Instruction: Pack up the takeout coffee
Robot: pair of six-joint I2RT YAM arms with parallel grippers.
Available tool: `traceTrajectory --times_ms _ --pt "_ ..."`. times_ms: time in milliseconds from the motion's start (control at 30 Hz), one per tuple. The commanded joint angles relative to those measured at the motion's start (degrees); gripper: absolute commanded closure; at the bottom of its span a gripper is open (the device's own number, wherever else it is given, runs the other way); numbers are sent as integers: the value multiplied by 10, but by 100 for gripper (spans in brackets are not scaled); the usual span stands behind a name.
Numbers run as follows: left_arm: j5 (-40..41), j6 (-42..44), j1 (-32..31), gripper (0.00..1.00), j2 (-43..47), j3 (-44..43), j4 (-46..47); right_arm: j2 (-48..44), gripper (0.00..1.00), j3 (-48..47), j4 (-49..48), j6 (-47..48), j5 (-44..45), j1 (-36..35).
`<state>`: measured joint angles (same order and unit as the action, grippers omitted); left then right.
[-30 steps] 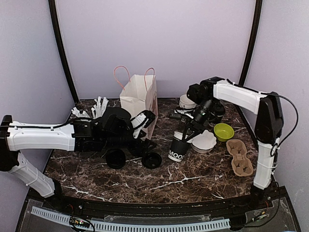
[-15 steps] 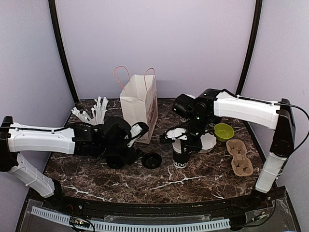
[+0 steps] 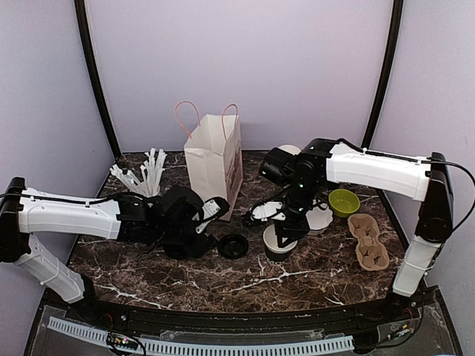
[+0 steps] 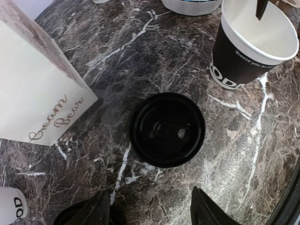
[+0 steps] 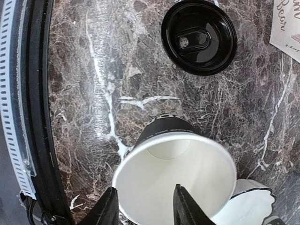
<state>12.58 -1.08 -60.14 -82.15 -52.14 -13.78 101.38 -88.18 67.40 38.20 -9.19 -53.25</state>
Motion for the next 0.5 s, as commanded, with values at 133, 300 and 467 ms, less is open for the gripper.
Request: traceTrajectory --times_ms 133,300,467 --pt "-121 78 -1 44 -25 -11 13 -51 55 -58 66 36 -74 0" --pt "-124 108 -10 46 -85 -54 -13 -93 54 -56 46 33 -108 60" --pt "-118 142 -17 44 -134 -99 -40 -128 54 -35 23 29 -151 136"
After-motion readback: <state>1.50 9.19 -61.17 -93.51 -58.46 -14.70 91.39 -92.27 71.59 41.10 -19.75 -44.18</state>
